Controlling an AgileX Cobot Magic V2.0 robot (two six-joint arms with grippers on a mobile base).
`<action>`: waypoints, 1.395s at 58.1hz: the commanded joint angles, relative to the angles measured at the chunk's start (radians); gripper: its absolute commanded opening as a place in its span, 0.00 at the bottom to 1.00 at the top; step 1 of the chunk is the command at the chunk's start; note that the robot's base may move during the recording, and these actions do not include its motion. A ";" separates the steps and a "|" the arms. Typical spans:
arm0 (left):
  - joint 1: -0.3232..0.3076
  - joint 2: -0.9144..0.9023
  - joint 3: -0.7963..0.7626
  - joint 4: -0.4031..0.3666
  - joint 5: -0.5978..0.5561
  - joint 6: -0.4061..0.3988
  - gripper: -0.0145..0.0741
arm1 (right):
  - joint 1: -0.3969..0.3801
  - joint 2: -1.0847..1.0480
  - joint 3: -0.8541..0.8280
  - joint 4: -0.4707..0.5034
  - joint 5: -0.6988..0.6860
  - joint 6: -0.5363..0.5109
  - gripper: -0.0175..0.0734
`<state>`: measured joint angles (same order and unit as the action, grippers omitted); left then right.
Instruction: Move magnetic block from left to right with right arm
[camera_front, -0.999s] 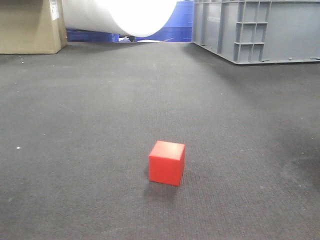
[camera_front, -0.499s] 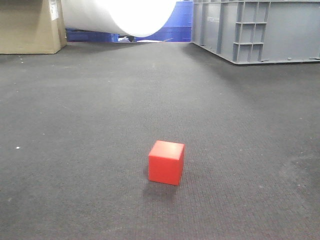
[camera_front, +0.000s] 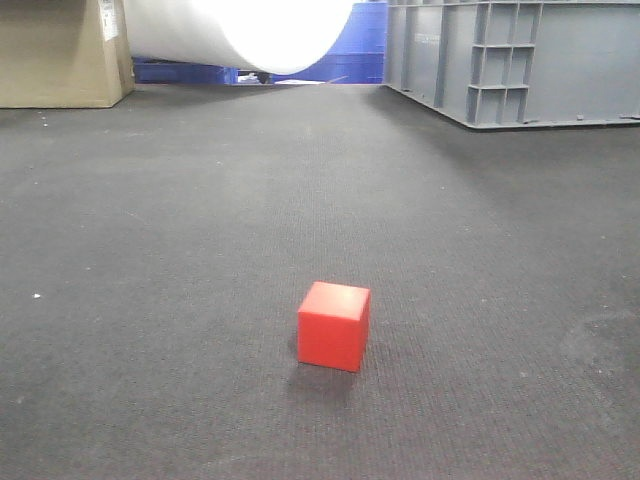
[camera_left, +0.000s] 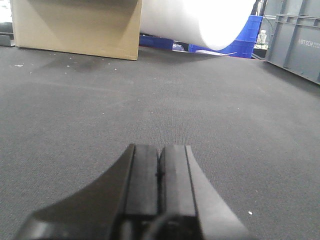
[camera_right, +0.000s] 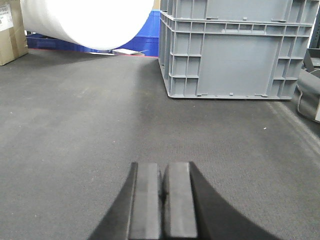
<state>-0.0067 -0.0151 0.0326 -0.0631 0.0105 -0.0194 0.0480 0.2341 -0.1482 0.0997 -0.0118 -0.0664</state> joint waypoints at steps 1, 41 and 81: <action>-0.007 -0.007 0.007 -0.007 -0.092 -0.004 0.03 | -0.005 0.002 -0.007 0.001 -0.094 -0.007 0.25; -0.007 -0.007 0.007 -0.007 -0.092 -0.004 0.03 | -0.005 -0.266 0.179 0.000 -0.091 -0.007 0.25; -0.007 -0.007 0.007 -0.007 -0.092 -0.004 0.03 | -0.005 -0.266 0.179 0.000 -0.091 -0.007 0.25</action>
<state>-0.0067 -0.0151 0.0326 -0.0631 0.0105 -0.0194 0.0465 -0.0104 0.0293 0.0997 -0.0208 -0.0671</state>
